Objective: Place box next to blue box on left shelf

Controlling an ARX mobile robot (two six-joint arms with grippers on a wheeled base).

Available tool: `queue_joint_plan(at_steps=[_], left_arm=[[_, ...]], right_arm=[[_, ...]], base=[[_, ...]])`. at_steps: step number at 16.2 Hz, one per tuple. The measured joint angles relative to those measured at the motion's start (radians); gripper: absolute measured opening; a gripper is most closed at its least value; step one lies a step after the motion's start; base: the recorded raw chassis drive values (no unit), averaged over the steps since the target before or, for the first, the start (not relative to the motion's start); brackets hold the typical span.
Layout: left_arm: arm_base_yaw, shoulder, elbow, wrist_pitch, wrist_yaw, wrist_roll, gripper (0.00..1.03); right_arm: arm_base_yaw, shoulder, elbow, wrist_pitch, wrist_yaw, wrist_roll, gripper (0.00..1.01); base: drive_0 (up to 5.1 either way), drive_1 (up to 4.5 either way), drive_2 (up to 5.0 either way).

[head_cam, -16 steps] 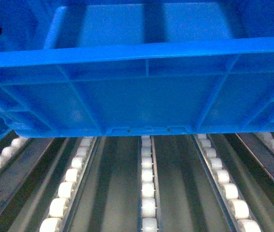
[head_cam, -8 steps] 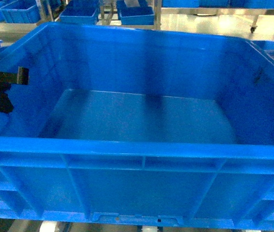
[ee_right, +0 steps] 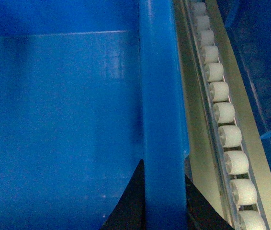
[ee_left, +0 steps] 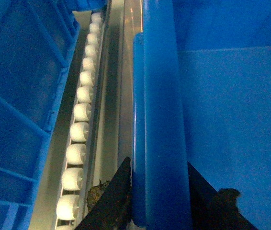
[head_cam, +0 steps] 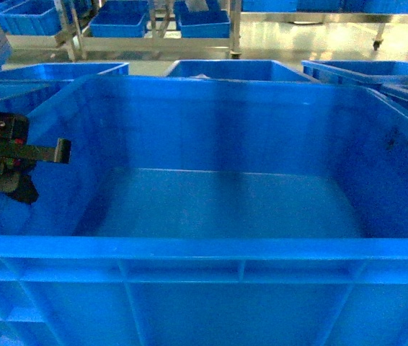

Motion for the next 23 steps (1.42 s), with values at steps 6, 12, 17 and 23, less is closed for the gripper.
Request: queue_joint_plan(at_steps=[6,12,17,23], left_arm=[[-0.017,-0.072,0.008,0.438,0.031,0.009,0.87],[-0.007,-0.113,0.008,0.541,-0.037,0.001,0.88],[0.102,-0.355,-0.389,0.675,0.053,0.003,0.23],[0.165,-0.525,-0.562,0.674,0.110,0.004,0.02]], right_arm=[[0.032,-0.101,0.017,0.251,0.012,-0.006,0.69],[0.037,-0.135,-0.015,0.514,0.054,-0.055,0.90],[-0.044,-0.355,-0.421,0.830,-0.010,-0.184,0.24],[-0.101,-0.526,-0.591,0.821,-0.070,-0.193,0.02]], base=[[0.0,0.00,0.0],[0.0,0.00,0.0],[0.0,0.00,0.0],[0.0,0.00,0.0]])
